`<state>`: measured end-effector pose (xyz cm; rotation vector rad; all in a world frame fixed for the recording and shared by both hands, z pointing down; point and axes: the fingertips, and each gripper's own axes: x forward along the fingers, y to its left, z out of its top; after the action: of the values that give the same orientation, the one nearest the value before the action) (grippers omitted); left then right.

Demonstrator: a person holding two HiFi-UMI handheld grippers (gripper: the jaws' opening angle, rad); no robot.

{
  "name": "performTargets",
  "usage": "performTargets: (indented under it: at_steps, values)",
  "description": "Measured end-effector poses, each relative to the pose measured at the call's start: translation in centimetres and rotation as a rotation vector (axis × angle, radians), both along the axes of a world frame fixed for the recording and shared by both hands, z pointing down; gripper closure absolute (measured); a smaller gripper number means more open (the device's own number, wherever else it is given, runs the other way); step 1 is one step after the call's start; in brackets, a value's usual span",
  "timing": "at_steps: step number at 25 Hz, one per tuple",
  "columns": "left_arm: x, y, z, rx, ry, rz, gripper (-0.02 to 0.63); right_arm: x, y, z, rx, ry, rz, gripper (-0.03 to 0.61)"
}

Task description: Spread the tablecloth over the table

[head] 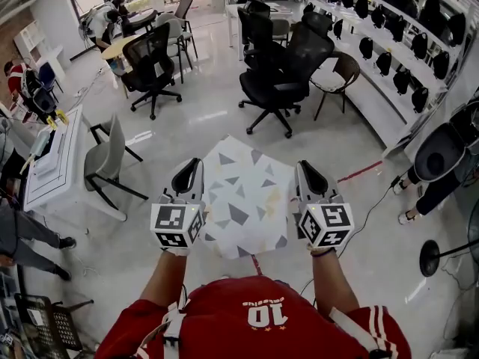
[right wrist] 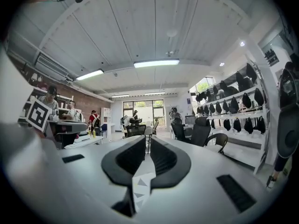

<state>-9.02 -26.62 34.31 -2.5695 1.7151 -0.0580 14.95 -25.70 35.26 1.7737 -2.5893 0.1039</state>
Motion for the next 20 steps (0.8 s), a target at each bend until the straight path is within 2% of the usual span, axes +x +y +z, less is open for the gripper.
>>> performTargets:
  at_steps: [9,18,20]
  values:
    - [-1.9,0.5,-0.5,0.009,0.018,-0.041,0.606,1.0,0.6,0.2,0.003,0.029,0.050,0.563]
    - [-2.0,1.2,-0.6,0.016,0.043,-0.013,0.606,1.3,1.3,0.4,0.002,0.021,0.054,0.565]
    - [-1.8,1.3,-0.4,0.000,0.071,0.007,0.606,1.2,1.5,0.7,-0.004,0.014,0.051,0.565]
